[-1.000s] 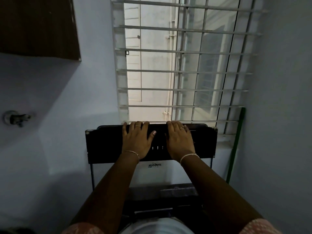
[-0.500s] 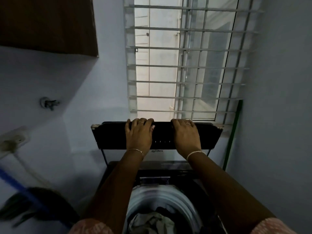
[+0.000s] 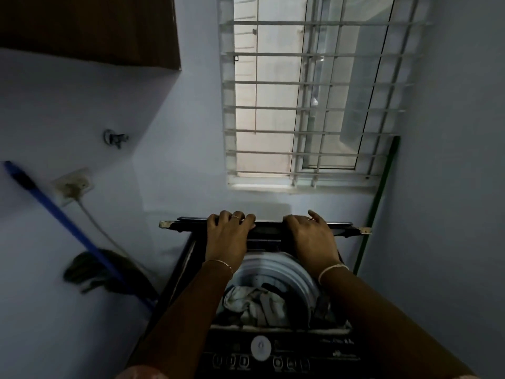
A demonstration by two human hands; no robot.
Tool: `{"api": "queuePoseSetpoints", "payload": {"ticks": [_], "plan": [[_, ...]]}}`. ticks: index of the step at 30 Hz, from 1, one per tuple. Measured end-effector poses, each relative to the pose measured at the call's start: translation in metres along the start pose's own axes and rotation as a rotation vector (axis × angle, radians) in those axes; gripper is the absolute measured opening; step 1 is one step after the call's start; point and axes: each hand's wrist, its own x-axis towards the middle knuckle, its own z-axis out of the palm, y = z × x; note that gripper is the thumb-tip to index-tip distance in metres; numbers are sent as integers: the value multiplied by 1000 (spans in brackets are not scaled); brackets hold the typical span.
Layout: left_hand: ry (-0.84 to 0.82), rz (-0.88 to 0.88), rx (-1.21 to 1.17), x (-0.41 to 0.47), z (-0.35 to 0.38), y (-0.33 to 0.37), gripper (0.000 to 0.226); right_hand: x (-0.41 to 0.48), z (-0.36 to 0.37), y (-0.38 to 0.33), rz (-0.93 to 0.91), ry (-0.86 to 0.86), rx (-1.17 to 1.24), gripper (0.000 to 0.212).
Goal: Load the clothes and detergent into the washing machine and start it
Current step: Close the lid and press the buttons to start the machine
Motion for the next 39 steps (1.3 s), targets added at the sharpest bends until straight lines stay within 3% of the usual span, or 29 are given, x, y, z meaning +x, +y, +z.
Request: {"api": "queuePoseSetpoints", "payload": {"ticks": [5,9,17,21,27,39], "plan": [[46,52,8,-32,12,-5,17,-37,4,-9,-80,102,-8,45],[48,95,6,-63,21,-9,38,-65,22,-7,-136,77,12,43],[-76,66,-166,-113,43,-8,37,-117,54,-19,-133,35,131,37],[-201,86,-142,-140,55,-4,41,-144,72,-19,-134,-105,144,46],[-296,98,-78,-158,68,-1,50,-162,83,-28,-103,-224,137,36],[-352,146,-91,-164,68,3,51,-175,90,-42,45,-211,137,34]]}}
